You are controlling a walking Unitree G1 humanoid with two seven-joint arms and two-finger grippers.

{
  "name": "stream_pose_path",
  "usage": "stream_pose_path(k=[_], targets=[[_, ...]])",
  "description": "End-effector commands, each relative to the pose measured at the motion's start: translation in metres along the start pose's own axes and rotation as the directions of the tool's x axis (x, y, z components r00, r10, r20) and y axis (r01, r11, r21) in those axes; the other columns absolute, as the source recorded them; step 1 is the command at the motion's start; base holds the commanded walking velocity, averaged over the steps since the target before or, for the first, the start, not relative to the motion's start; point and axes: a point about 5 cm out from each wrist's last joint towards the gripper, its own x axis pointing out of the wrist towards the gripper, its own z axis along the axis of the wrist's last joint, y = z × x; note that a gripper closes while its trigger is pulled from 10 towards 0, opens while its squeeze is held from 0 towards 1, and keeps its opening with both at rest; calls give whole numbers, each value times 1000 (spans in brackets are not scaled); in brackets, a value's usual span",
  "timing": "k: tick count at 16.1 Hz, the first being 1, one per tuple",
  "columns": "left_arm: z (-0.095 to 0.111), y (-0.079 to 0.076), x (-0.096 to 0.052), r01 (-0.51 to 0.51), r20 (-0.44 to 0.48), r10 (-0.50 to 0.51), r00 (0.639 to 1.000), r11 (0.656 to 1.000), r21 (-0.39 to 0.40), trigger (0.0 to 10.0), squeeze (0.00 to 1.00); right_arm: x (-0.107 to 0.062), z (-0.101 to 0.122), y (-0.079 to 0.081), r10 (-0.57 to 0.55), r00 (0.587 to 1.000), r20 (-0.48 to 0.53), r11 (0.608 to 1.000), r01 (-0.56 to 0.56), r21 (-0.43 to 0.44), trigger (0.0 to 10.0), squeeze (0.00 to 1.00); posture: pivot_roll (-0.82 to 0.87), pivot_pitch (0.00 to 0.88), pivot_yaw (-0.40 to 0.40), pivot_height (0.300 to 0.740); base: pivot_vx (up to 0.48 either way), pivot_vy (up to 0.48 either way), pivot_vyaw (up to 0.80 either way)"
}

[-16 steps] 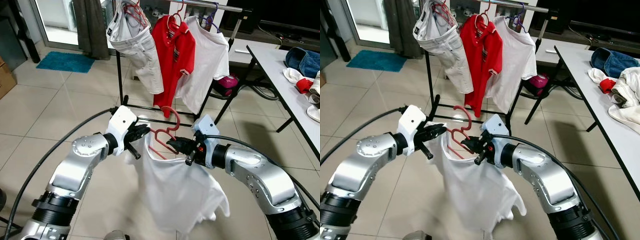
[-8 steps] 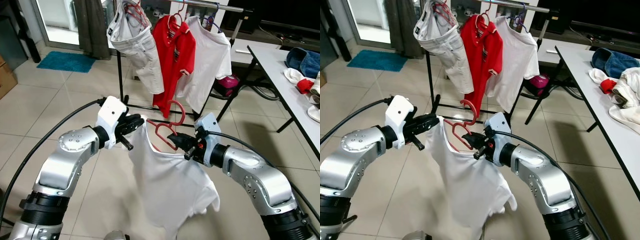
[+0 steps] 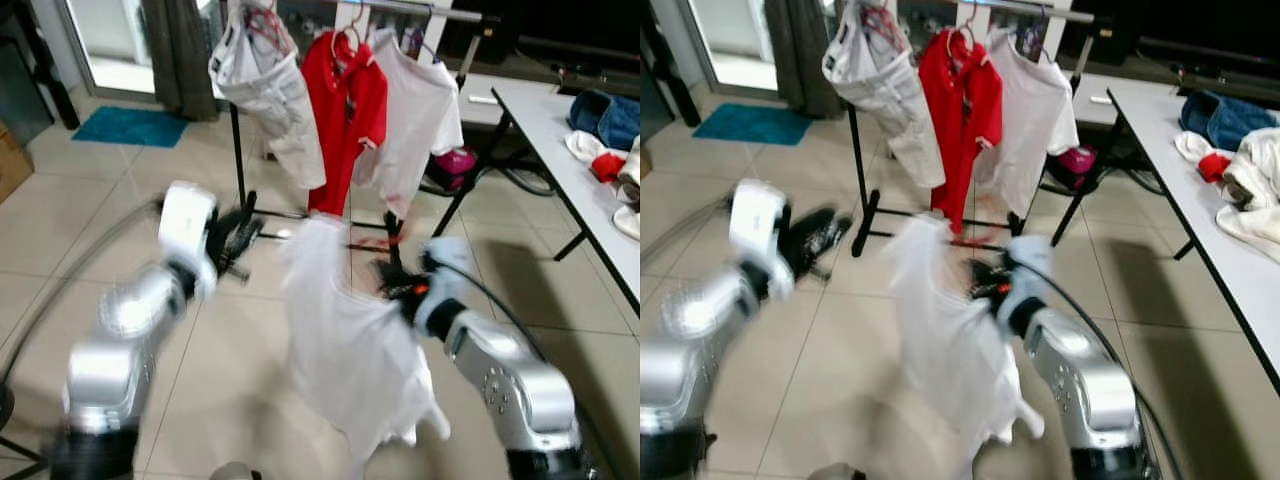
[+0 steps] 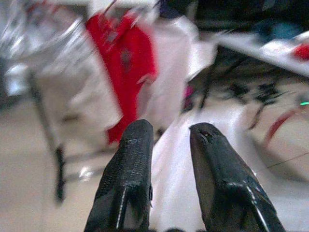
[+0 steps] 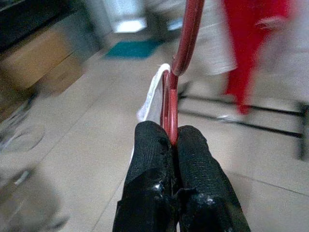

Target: Hang hanger

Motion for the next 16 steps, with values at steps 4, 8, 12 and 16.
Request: stream_pose_path(k=[4, 8, 12, 16], targets=[[-13, 4, -9, -132, 20, 133, 991, 991, -29, 10000, 0, -5, 12, -18, -187, 975, 122, 979, 195, -57, 10000, 0, -33, 0, -46, 740, 0, 0, 0], [-12, 1, -4, -145, 44, 145, 988, 989, -1, 10000, 0, -2, 27, -6, -143, 961, 239, 989, 146, 4, 10000, 0, -28, 0, -36, 740, 315, 0, 0], [1, 0, 1, -128, 82, 127, 989, 992, 5, 10000, 0, -1, 28, -2, -134, 957, 259, 991, 132, 26, 10000, 0, -28, 0, -26, 740, 330, 0, -534], [-2, -4, 4, -100, 70, 99, 993, 995, 12, 10000, 0, -7, 25, -3, -168, 954, 249, 985, 169, 14, 10000, 0, -55, 0, 4, 740, 332, 0, 0]])
